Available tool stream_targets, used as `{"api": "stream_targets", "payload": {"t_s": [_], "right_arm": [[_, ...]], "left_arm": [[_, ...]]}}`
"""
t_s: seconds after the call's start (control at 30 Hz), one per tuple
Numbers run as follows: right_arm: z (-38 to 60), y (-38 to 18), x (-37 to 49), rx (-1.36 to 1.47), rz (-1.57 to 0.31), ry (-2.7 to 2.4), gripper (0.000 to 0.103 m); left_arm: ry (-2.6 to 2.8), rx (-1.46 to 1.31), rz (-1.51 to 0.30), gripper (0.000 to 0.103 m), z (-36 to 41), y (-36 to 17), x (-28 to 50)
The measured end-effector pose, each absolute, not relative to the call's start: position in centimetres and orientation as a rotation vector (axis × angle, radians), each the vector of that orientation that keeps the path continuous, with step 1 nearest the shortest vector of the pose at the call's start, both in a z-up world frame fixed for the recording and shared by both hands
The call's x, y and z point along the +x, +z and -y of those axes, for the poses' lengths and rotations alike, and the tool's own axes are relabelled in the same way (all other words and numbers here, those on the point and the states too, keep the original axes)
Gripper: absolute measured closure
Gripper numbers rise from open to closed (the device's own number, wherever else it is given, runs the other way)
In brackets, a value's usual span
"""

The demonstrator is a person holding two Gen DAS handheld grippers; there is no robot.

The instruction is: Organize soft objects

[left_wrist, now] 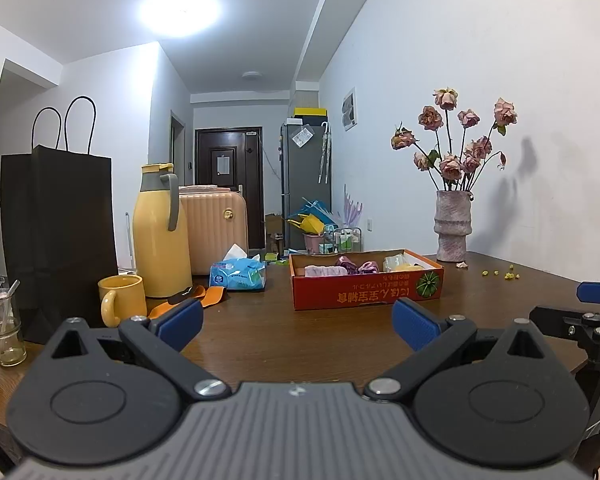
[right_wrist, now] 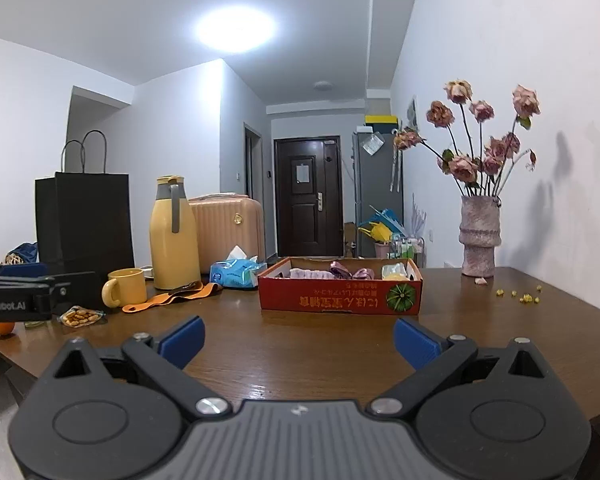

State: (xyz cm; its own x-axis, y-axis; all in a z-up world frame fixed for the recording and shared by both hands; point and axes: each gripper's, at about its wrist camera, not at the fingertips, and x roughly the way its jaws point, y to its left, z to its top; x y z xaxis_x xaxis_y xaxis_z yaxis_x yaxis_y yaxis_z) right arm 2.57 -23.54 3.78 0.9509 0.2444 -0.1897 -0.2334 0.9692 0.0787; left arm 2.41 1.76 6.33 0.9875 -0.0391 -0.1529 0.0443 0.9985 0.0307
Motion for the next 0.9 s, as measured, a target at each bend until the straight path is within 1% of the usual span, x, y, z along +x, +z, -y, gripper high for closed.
{"api": "stream_targets", "payload": {"t_s": [0.9], "right_arm": [[23.64, 3.50, 2.42, 0.070, -0.186, 0.236, 0.000]], "left_arm": [[-0.027, 0.037, -0.136, 0.000, -1.80, 6.43, 2.15]]}}
